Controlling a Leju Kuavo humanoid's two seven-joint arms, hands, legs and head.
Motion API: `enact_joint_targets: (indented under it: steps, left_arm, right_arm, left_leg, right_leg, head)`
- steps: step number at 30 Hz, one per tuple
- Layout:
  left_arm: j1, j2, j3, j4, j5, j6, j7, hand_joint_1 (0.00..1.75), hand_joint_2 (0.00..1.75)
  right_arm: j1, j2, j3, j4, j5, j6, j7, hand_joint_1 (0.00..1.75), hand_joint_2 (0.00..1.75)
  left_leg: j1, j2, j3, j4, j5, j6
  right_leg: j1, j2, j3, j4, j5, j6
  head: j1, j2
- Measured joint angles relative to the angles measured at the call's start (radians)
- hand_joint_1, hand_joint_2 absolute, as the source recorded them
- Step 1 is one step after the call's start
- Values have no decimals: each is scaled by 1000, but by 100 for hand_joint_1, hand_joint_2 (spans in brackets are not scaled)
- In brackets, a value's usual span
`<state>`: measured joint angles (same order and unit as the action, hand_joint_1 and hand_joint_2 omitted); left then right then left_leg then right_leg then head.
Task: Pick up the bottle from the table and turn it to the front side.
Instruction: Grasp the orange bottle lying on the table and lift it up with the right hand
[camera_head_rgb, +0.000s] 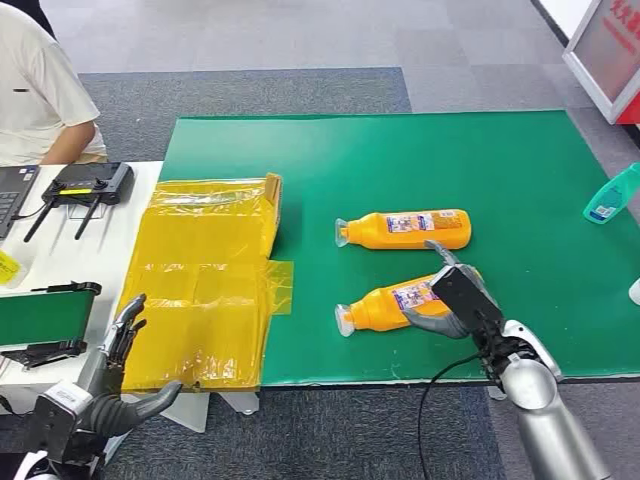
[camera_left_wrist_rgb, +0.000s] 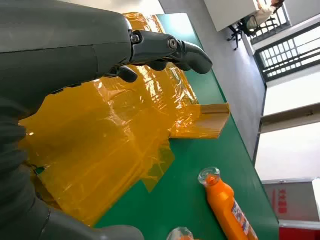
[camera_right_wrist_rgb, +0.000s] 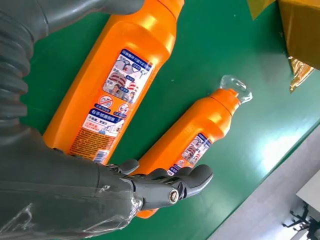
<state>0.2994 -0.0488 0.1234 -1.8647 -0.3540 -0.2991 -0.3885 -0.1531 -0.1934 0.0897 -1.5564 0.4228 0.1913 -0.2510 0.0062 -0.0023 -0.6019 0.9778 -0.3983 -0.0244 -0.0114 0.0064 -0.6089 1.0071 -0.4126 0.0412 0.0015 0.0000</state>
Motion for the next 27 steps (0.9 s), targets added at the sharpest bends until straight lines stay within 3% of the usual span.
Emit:
enact_joint_targets:
  steps: [27]
  left_arm:
    - [21, 0, 9, 0, 19, -28, -11, 0, 175]
  right_arm:
    - [1, -17, 26, 4, 86, -43, 9, 0, 175]
  left_leg:
    - [0, 0, 0, 0, 0, 0]
  right_leg:
    - [0, 0, 0, 0, 0, 0]
  head:
    - [0, 0]
